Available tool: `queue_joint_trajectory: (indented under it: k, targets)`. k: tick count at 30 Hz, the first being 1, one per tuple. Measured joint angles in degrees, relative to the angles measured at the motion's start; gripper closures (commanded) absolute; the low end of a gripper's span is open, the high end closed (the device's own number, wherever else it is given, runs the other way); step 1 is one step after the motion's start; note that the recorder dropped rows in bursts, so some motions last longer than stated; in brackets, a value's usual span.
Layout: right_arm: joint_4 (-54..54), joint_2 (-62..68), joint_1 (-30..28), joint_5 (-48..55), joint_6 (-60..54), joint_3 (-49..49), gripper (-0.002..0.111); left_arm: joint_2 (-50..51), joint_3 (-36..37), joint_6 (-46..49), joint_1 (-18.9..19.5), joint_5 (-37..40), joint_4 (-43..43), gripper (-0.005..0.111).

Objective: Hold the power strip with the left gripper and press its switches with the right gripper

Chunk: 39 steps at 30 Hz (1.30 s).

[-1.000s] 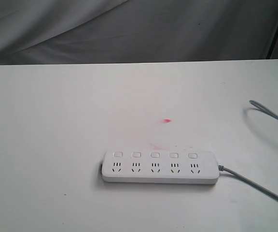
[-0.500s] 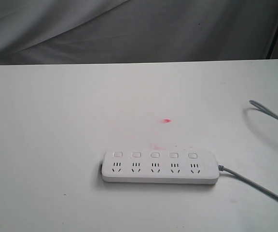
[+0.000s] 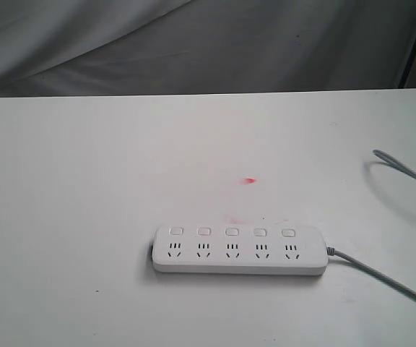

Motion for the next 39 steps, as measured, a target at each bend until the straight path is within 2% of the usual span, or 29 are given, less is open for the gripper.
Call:
queue_joint_trajectory:
  k: [9, 19, 28, 39]
  targets:
    - [0.00, 0.00, 0.00, 0.00, 0.00, 0.00, 0.108, -0.26, 4.90, -3.07, 0.00, 0.21, 1.86, 0.106]
    - [0.00, 0.00, 0.00, 0.00, 0.00, 0.00, 0.108, -0.26, 14.04, -3.30, 0.00, 0.70, 2.08, 0.106]
    - [0.00, 0.00, 0.00, 0.00, 0.00, 0.00, 0.108, -0.26, 14.53, -4.96, 0.00, 8.68, 1.87, 0.106]
    - [0.00, 0.00, 0.00, 0.00, 0.00, 0.00, 0.108, -0.26, 14.53, -4.96, 0.00, 9.69, 1.87, 0.106]
